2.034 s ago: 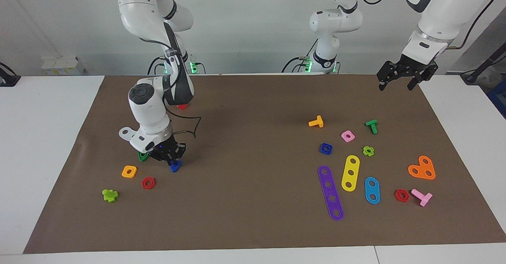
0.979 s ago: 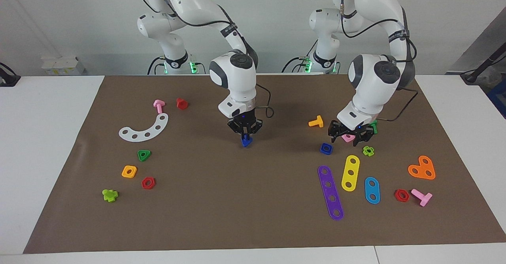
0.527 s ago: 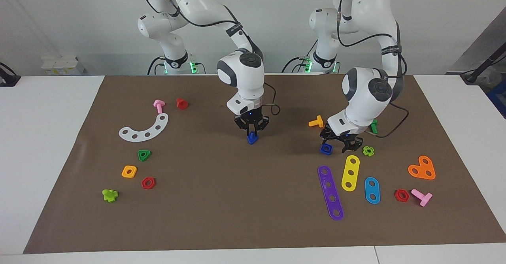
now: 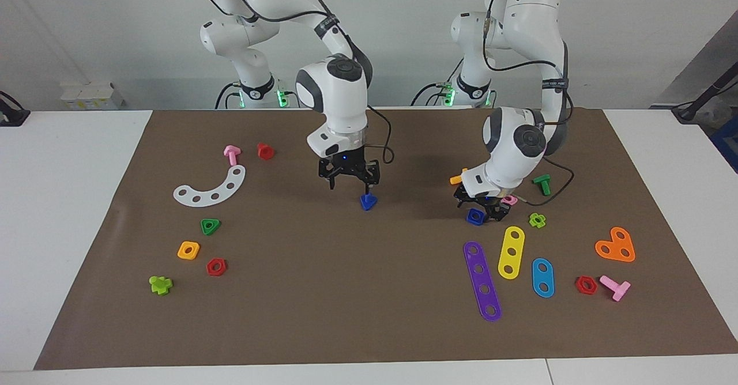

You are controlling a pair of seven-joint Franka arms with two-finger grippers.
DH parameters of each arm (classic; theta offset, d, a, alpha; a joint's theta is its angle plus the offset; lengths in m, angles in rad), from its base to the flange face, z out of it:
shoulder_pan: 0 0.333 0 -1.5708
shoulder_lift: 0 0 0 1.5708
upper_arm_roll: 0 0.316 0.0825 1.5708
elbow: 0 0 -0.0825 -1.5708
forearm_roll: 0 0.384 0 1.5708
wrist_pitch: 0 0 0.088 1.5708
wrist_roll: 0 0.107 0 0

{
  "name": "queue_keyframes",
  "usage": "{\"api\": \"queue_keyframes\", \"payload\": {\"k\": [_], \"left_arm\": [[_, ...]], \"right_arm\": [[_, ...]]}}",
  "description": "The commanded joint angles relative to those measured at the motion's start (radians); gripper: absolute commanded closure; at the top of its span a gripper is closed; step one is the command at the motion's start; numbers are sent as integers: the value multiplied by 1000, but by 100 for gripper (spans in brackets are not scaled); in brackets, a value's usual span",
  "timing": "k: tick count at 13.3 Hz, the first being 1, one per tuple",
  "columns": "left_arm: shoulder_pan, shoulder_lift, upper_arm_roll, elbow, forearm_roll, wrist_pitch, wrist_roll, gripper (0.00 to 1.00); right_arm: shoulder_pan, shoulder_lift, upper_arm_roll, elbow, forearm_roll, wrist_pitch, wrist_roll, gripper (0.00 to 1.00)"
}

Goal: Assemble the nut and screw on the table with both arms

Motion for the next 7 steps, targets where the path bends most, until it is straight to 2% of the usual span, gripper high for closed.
{"api": "queue_keyframes", "payload": {"k": [1, 3, 6, 7], "left_arm": [[-11, -19, 13, -46, -21, 37, 39, 21], [-11, -21, 13, -49, -21, 32, 33, 32], [-20, -22, 13, -49, -21, 26, 8, 88], [-20, -22, 13, -49, -23, 24, 4, 100]], "right_arm": [[-64, -96, 13, -15, -9, -52, -25, 0], [-139, -153, 12, -14, 28, -69, -87, 0], [-257, -201, 6, 12, 103, -135, -292, 0], [-285, -208, 6, 27, 106, -173, -376, 0]]}}
